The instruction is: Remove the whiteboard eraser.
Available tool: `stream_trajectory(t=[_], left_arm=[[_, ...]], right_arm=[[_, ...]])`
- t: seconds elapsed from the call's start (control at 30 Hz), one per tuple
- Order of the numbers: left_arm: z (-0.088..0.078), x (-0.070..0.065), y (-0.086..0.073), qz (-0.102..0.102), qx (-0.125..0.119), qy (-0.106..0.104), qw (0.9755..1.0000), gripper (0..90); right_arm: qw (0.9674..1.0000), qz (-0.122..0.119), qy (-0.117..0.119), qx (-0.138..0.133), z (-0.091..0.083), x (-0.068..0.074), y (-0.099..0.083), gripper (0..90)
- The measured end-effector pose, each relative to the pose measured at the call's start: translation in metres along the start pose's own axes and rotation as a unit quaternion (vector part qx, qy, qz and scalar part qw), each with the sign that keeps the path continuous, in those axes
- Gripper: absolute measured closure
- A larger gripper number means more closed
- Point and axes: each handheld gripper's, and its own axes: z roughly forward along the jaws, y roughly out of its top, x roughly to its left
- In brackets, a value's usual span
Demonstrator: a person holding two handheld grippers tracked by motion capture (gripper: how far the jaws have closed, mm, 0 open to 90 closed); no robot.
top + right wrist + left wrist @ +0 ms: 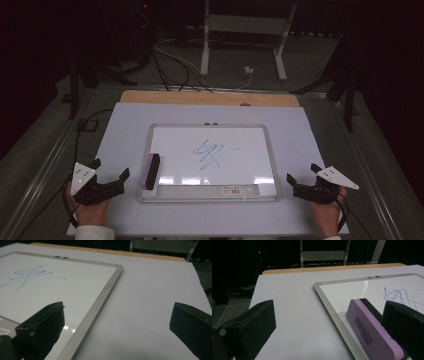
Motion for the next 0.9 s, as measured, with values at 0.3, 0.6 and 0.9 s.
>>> stream_trajectory(t=[0.3,0.6,0.9], left_arm=[[-0.001,0.004,0.000,-0.015,0.002,-0.006,0.9999,0.5],[-0.001,0.005,0.005,-0.022,0.006,-0.018,0.9996,0.6],[0.004,0.004,0.016,-0.023,0.006,-0.034,0.9992,0.6]], right_arm=[[1.0000,0.008,0.001,-0.006,-0.001,-0.003,-0.001,0.2],[0.9999,0.009,0.002,-0.010,-0.002,-0.001,0.000,0.3],[0.9998,0.014,-0.001,-0.015,-0.005,-0.002,0.001,0.2]])
